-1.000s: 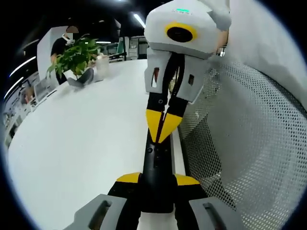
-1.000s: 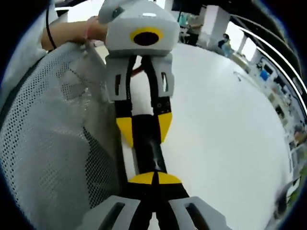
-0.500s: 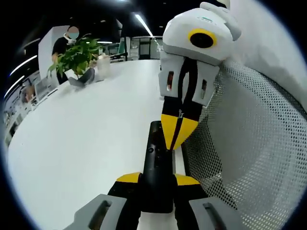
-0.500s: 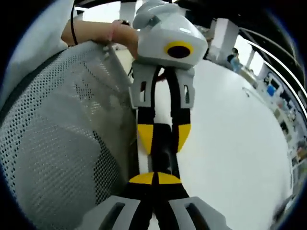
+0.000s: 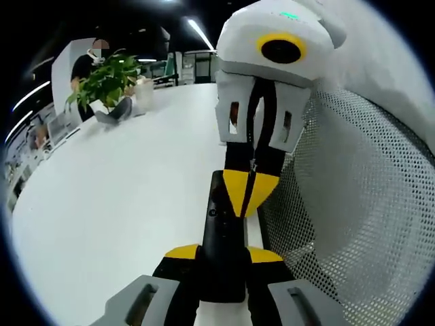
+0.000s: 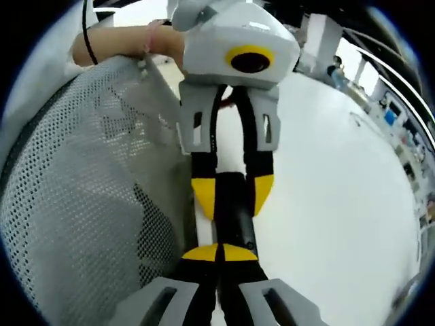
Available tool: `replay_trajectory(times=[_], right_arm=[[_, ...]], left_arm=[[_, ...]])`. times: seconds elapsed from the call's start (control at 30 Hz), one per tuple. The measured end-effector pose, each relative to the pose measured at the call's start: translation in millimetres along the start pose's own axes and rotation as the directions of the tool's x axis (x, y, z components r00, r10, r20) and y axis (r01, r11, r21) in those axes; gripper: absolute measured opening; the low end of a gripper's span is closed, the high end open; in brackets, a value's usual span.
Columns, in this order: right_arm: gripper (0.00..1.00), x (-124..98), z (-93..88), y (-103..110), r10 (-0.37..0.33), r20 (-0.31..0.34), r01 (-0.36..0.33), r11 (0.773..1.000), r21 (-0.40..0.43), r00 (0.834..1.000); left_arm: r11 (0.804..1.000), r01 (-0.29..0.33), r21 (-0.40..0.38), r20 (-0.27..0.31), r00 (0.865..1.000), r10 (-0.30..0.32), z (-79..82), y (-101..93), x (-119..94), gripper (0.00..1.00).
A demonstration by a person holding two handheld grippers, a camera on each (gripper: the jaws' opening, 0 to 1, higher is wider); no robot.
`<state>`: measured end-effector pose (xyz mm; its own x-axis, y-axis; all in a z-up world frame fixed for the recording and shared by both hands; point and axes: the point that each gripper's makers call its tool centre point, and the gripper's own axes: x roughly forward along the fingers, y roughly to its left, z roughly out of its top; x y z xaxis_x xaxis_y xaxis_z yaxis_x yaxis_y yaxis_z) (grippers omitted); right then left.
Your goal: Press the specified remote control buttons in sequence, fully releasing each button before pressing the next.
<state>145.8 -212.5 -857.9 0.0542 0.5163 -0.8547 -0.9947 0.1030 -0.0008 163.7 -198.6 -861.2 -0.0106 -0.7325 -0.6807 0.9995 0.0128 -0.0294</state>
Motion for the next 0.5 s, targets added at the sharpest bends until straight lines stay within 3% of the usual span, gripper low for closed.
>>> replay_trajectory(times=[0.23, 0.27, 0.43, 0.5], right_arm=[[0.0, -2.7, 0.8, -0.8, -0.005, 0.006, 0.004, 0.998, 0.056, 1.0], [0.0, -4.0, 0.3, -2.7, -0.033, 0.012, 0.032, 0.994, 0.106, 0.999], [0.0, -9.1, -4.7, -15.7, -0.125, -0.006, 0.125, 0.987, 0.102, 0.992], [0.0, -8.9, -3.6, -18.1, -0.117, 0.001, 0.116, 0.986, 0.123, 0.993]], left_arm=[[0.999, 0.004, -0.048, 0.054, 0.999, -0.001, 0.3, 2.7, -1.5, 0.25], [0.999, 0.002, -0.052, 0.054, 0.999, 0.001, 1.3, 2.4, -0.9, 0.25], [1.0, -0.019, -0.014, 0.035, 0.999, 0.02, 0.9, 1.0, 0.6, 0.24], [1.0, -0.021, -0.008, 0.033, 0.999, 0.021, 0.9, 1.3, 0.5, 0.24]])
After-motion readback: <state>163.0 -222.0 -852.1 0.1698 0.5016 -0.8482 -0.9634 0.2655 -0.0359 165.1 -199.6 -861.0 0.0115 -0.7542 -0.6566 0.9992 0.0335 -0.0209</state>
